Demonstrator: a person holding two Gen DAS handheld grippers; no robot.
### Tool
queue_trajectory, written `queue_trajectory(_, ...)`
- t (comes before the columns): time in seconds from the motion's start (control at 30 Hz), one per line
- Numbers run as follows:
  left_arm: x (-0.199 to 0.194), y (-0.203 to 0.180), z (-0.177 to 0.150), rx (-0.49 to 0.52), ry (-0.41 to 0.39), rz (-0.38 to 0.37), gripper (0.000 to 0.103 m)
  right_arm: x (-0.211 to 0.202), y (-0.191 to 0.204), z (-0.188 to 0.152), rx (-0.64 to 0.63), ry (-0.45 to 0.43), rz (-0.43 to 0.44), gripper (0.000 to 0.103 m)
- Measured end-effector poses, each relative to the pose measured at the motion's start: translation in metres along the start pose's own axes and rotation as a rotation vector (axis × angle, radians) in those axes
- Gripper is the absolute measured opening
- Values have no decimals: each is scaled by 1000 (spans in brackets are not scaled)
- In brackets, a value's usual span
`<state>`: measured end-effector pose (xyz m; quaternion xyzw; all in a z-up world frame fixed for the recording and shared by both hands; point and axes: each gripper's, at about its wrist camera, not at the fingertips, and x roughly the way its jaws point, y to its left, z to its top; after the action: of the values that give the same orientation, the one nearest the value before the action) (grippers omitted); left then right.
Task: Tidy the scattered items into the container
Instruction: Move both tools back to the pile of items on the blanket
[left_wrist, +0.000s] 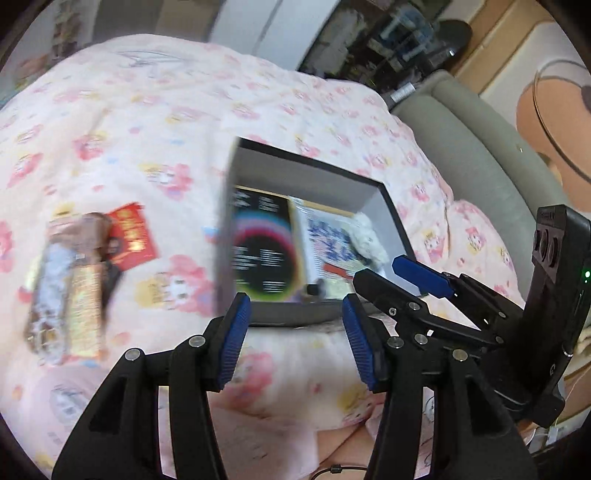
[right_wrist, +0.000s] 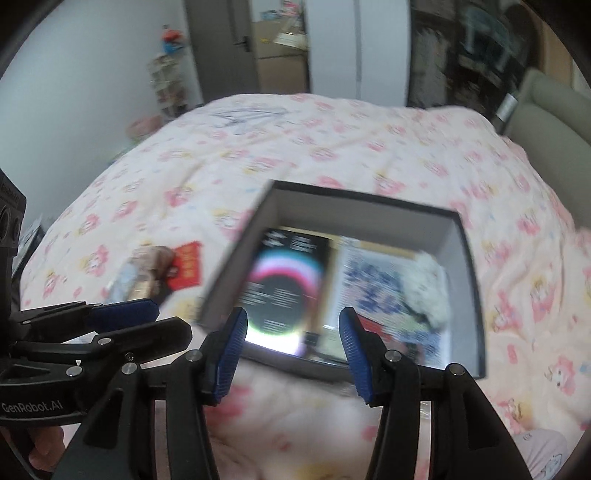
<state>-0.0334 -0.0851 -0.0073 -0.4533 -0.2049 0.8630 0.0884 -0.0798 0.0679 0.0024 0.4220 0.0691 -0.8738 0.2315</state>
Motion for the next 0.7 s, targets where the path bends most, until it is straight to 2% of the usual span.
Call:
queue_trajectory(0.13,-24,44,-8,-61,-38,65,52,18,42,7,-34,36,99,48)
queue_trajectory(0.3,-39,106,-25,-173,-62,101,52,62,89,8,-39,170,308,48)
queue_trajectory(0.37,-40,132,-30,-221,-59,131,52,80,109,8,-52,216,361,48)
queue_trajectory(0.57,-34,215,-47,-408,-24,218,51,125,155,19,-141,230,316,48)
queue_trajectory(0.7,-23,262,-65,-546,9,187,51,151,177,33,-211,217,294,48)
